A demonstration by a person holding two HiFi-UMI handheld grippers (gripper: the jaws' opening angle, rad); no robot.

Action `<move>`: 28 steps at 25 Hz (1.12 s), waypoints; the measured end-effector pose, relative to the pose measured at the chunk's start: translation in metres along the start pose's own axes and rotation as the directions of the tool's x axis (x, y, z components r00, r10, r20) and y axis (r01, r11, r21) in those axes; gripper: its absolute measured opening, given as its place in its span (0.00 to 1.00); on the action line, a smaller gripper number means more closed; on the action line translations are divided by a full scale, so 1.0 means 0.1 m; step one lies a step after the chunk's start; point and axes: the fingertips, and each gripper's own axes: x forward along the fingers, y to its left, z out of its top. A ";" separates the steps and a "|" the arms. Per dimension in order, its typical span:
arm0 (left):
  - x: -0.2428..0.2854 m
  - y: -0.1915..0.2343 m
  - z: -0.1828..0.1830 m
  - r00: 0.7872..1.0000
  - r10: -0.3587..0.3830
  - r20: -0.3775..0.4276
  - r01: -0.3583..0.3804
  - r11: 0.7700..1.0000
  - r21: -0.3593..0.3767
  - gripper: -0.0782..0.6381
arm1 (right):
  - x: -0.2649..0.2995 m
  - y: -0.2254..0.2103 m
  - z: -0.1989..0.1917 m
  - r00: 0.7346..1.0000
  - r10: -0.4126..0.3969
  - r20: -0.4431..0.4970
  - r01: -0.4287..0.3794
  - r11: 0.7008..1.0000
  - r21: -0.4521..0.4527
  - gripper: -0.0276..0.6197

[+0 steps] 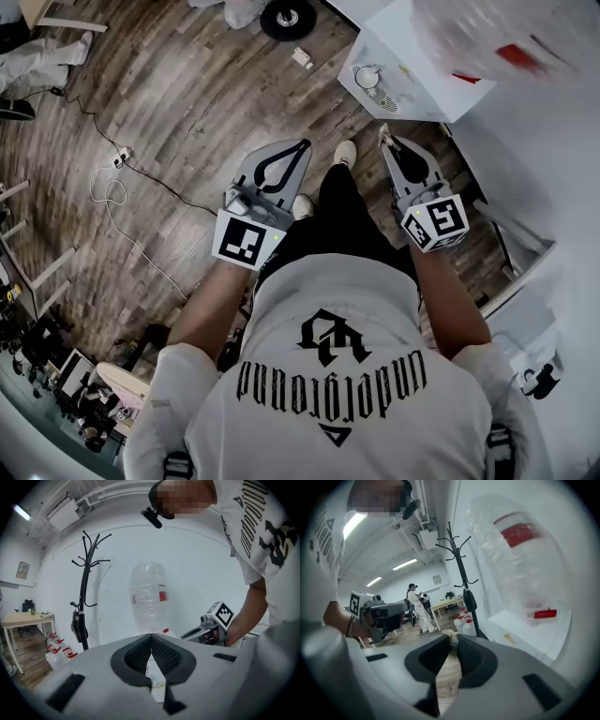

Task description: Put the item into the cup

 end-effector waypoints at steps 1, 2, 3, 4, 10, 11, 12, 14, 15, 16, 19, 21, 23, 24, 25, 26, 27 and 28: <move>0.09 0.04 -0.11 1.000 0.003 -0.009 -0.003 1.000 -0.009 0.12 | 0.09 -0.10 -0.08 1.000 -0.010 -0.012 0.010 1.000 0.013 0.13; 0.18 0.09 -0.24 1.000 0.006 -0.024 -0.007 1.000 -0.025 0.12 | 0.19 -0.19 -0.15 1.000 -0.021 -0.022 0.021 0.999 0.025 0.13; 0.28 0.13 -0.36 0.999 0.009 -0.036 -0.011 0.999 -0.041 0.12 | 0.28 -0.28 -0.23 0.999 -0.033 -0.030 0.034 0.999 0.039 0.13; 0.37 0.17 -0.48 0.999 0.011 -0.043 -0.013 0.999 -0.052 0.12 | 0.37 -0.37 -0.32 0.998 -0.046 -0.040 0.048 0.997 0.054 0.13; 0.86 0.37 -1.05 0.998 -0.001 -0.060 -0.003 0.998 -0.066 0.12 | 0.88 -0.75 -0.84 0.989 -0.117 -0.087 0.125 0.988 0.096 0.13; 0.93 0.40 -1.16 0.998 -0.007 -0.068 0.002 0.998 -0.070 0.12 | 0.97 -0.82 -0.94 0.988 -0.126 -0.094 0.135 0.986 0.099 0.14; 1.01 0.41 -1.29 0.997 -0.012 -0.080 0.006 0.997 -0.078 0.12 | 1.06 -0.89 -1.04 0.986 -0.134 -0.102 0.144 0.984 0.100 0.14; 1.16 0.44 -1.57 0.993 -0.020 -0.117 0.008 0.994 -0.105 0.12 | 1.23 -1.04 -1.25 0.983 -0.144 -0.118 0.156 0.982 0.102 0.14; 1.24 0.45 -1.70 0.991 -0.023 -0.130 0.008 0.993 -0.114 0.12 | 1.32 -1.12 -1.35 0.981 -0.148 -0.126 0.162 0.981 0.103 0.14; 1.31 0.46 -1.81 0.990 -0.027 -0.135 0.012 0.993 -0.116 0.12 | 1.41 -1.20 -1.45 0.979 -0.154 -0.136 0.169 0.980 0.106 0.14; 1.46 0.47 -2.04 0.990 -0.039 -0.132 0.024 0.993 -0.116 0.12 | 1.59 -1.39 -1.71 0.970 -0.179 -0.165 0.202 0.971 0.130 0.14; 1.52 0.50 -2.20 0.990 -0.038 -0.137 0.021 0.992 -0.127 0.12 | 1.69 -1.50 -1.87 0.963 -0.200 -0.180 0.229 0.961 0.157 0.14; 1.61 0.54 -2.36 0.988 -0.032 -0.151 0.010 0.990 -0.142 0.12 | 1.77 -1.62 -2.00 0.953 -0.231 -0.196 0.268 0.943 0.195 0.14; 1.66 0.56 -2.43 0.987 -0.028 -0.157 0.005 0.989 -0.148 0.12 | 1.81 -1.68 -2.06 0.947 -0.247 -0.205 0.290 0.933 0.215 0.14; 1.72 0.58 -2.50 0.987 -0.026 -0.160 0.002 0.989 -0.150 0.12 | 1.85 -1.73 -2.11 0.941 -0.262 -0.213 0.309 0.923 0.231 0.14; 1.78 0.60 -2.56 0.987 -0.026 -0.158 0.003 0.989 -0.145 0.12 | 1.89 -1.78 -2.16 0.937 -0.273 -0.219 0.323 0.915 0.240 0.14; 1.83 0.62 -2.62 0.988 -0.027 -0.154 0.006 0.990 -0.138 0.12 | 1.94 -1.83 -2.20 0.933 -0.282 -0.223 0.333 0.911 0.243 0.14; 1.88 0.63 -2.67 0.988 -0.028 -0.150 0.008 0.991 -0.134 0.12 | 1.99 -1.87 -2.24 0.930 -0.289 -0.226 0.341 0.908 0.243 0.14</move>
